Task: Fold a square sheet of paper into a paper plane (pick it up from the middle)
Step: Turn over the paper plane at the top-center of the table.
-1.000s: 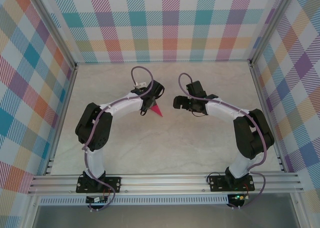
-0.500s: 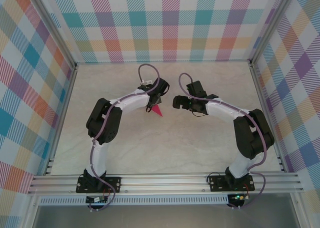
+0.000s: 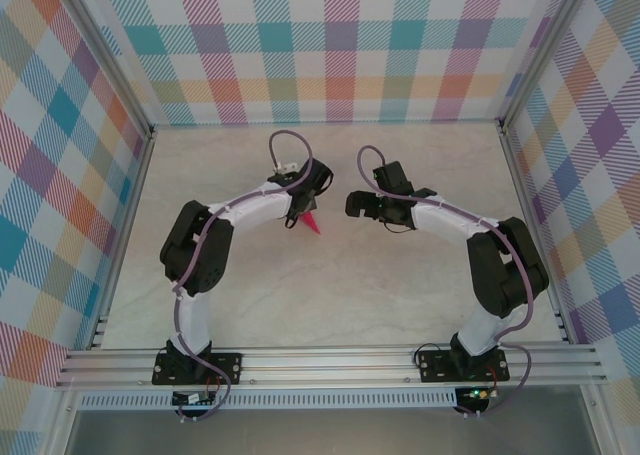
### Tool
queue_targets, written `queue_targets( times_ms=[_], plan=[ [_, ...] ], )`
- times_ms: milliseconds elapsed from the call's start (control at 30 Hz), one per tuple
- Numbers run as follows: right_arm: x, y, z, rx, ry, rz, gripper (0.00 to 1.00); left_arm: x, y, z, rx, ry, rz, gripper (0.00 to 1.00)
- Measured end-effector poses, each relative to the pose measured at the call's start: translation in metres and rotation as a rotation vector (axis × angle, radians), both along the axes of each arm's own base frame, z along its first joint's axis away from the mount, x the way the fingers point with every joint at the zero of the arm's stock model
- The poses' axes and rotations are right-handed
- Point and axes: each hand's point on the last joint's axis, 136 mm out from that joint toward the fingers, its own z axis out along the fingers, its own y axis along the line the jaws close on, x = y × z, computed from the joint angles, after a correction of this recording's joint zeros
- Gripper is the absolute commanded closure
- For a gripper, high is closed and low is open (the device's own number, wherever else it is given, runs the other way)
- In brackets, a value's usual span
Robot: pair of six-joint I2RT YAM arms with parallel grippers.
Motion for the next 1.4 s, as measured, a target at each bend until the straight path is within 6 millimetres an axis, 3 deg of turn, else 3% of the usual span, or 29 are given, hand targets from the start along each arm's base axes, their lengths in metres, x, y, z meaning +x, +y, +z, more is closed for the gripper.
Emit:
queue_targets(
  times_ms=[233, 400, 567, 700, 867, 1067, 1200, 1400],
  plan=[
    [-0.011, -0.003, 0.009, 0.028, -0.01, -0.004, 0.0, -0.011, -0.02, 0.059, -0.225, -0.14, -0.112, 1.0],
    [-0.015, -0.003, 0.039, 0.081, -0.068, -0.008, 0.0, -0.021, -0.045, 0.077, -0.414, -0.22, -0.237, 1.0],
    [-0.019, 0.004, 0.056, 0.149, -0.09, 0.007, 0.06, -0.035, -0.055, 0.047, -0.547, -0.203, -0.303, 1.0],
    [-0.031, 0.012, 0.049, 0.199, -0.038, 0.036, 0.19, -0.039, -0.056, 0.023, -0.652, -0.192, -0.305, 1.0],
    [-0.045, 0.029, 0.044, 0.208, -0.006, 0.092, 0.26, -0.045, -0.052, -0.007, -0.728, -0.16, -0.278, 1.0],
    [-0.069, 0.066, 0.012, 0.126, 0.078, 0.186, 0.31, -0.054, -0.045, -0.035, -0.78, -0.127, -0.241, 1.0],
    [-0.081, 0.083, -0.013, 0.046, 0.131, 0.228, 0.41, -0.057, -0.04, -0.049, -0.797, -0.111, -0.217, 1.0],
    [-0.086, 0.1, -0.014, -0.021, 0.112, 0.255, 0.54, -0.059, -0.039, -0.051, -0.81, -0.114, -0.217, 1.0]
  ],
)
